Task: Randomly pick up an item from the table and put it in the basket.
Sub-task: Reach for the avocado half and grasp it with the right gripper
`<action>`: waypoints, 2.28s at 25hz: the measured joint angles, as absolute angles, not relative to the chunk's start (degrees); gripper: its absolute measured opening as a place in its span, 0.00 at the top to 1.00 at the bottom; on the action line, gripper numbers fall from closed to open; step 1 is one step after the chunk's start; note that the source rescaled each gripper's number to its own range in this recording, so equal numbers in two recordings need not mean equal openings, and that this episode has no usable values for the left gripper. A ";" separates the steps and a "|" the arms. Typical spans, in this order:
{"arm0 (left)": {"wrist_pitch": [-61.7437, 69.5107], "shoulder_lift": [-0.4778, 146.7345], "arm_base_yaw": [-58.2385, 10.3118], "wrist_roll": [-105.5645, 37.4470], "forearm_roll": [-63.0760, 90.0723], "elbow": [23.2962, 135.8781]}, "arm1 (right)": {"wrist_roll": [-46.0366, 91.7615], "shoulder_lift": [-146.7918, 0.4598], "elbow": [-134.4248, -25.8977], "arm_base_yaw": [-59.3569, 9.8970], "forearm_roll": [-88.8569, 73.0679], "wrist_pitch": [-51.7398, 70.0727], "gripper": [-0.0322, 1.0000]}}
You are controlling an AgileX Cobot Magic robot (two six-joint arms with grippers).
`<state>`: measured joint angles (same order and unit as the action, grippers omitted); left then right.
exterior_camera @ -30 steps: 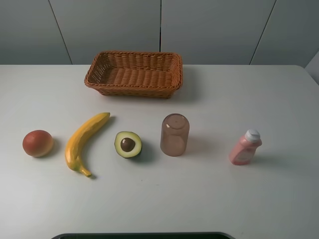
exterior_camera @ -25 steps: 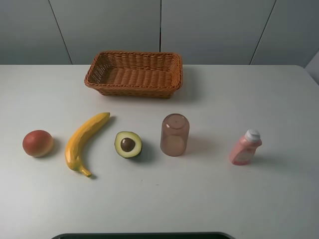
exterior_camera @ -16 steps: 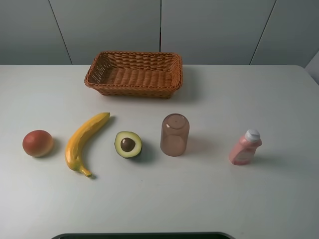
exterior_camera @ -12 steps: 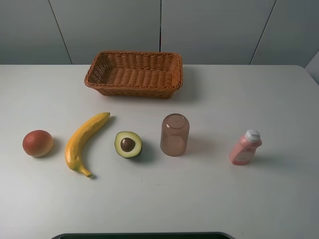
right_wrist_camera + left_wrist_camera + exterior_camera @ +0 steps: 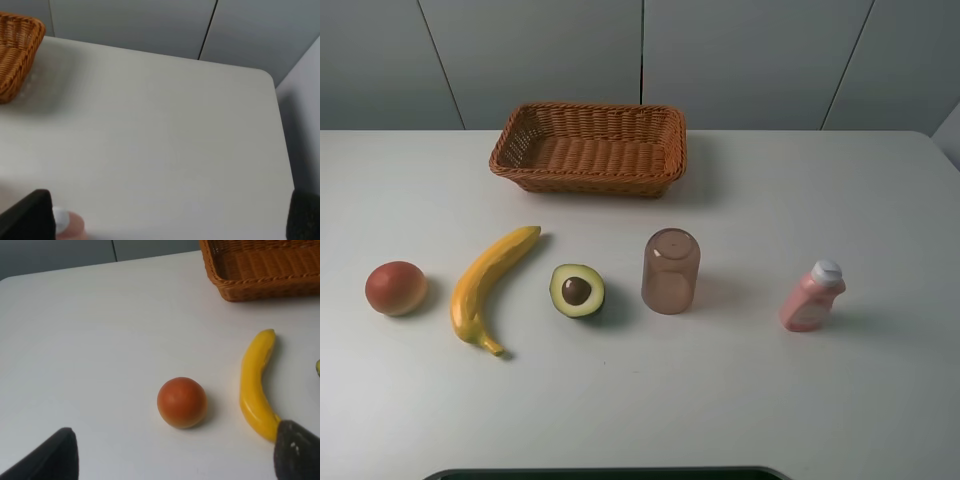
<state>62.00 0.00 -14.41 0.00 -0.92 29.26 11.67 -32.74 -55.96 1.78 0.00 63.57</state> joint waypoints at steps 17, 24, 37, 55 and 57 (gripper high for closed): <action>62.00 0.00 -14.41 0.00 -0.92 29.26 | 21.68 -75.39 -86.18 -13.29 -10.26 64.40 0.00; 62.00 0.00 -14.41 0.00 -0.92 29.26 | 20.94 -87.00 -86.67 -26.42 -9.42 62.50 0.00; 62.00 0.00 -14.41 0.00 -0.92 29.26 | 9.24 -103.61 -86.88 -42.91 -9.07 57.98 0.00; 62.00 0.00 -14.41 0.00 -0.92 29.26 | -2.77 -120.76 -86.90 -48.47 -8.12 55.52 0.00; 62.00 0.00 -14.41 0.00 -0.92 29.26 | -2.77 -121.69 -86.90 -48.47 -8.48 55.37 0.00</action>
